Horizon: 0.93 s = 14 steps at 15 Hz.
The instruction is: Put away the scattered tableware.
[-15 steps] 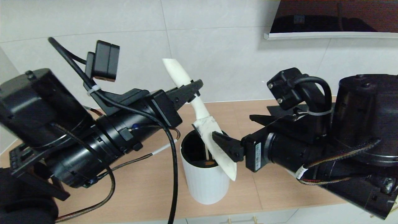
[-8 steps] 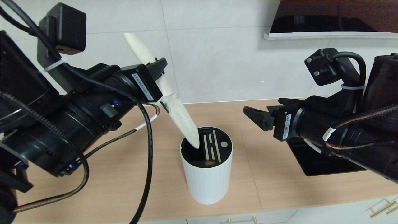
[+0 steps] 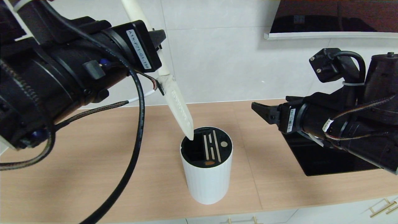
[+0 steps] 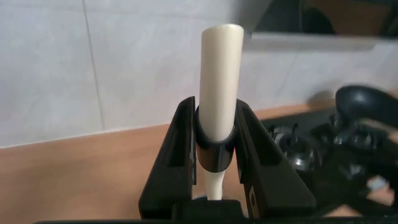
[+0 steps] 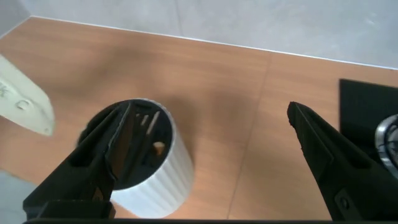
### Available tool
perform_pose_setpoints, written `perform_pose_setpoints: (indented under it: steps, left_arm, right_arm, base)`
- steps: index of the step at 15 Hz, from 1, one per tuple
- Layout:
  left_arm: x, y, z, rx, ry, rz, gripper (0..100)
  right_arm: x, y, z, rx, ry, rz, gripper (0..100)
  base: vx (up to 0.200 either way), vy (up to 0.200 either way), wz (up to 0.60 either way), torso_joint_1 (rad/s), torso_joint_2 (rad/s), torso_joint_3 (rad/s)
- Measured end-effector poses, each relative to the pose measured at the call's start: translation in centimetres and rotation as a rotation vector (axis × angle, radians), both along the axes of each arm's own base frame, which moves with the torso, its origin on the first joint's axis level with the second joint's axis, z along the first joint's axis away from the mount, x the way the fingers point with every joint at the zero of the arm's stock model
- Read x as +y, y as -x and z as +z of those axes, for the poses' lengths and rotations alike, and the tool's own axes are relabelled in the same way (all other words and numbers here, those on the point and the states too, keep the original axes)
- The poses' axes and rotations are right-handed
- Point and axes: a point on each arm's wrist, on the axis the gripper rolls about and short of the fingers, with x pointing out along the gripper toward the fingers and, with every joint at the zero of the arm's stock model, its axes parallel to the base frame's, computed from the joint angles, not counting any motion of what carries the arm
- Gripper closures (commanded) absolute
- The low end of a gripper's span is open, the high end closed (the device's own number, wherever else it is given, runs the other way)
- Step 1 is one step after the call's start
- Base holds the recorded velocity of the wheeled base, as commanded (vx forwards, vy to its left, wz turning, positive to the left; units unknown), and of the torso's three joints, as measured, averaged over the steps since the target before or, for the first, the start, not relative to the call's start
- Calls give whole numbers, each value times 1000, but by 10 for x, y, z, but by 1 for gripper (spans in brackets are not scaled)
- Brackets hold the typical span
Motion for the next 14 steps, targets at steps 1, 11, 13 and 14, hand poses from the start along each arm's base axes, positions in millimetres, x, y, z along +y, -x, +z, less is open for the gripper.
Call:
perform_pose_setpoints:
  steps: [1, 11, 13, 14]
  left_arm:
    - [-3, -3, -1, 7, 6, 8, 100]
    - [-39, -11, -27, 103, -25, 155, 100]
    - [-41, -13, -39, 133, -44, 153, 100]
    - [-41, -13, -43, 141, -51, 154, 100]
  right_arm:
    - [-1, -1, 0, 0, 0, -4, 0]
    - [2, -5, -6, 15, 14, -9, 0]
    - [2, -6, -7, 19, 17, -9, 0]
    - [3, -6, -8, 20, 18, -9, 0]
  base:
    - [0, 0, 0, 0, 0, 0]
    - [0, 0, 0, 0, 0, 0]
    - [0, 0, 0, 0, 0, 0]
    - [0, 0, 0, 0, 0, 0]
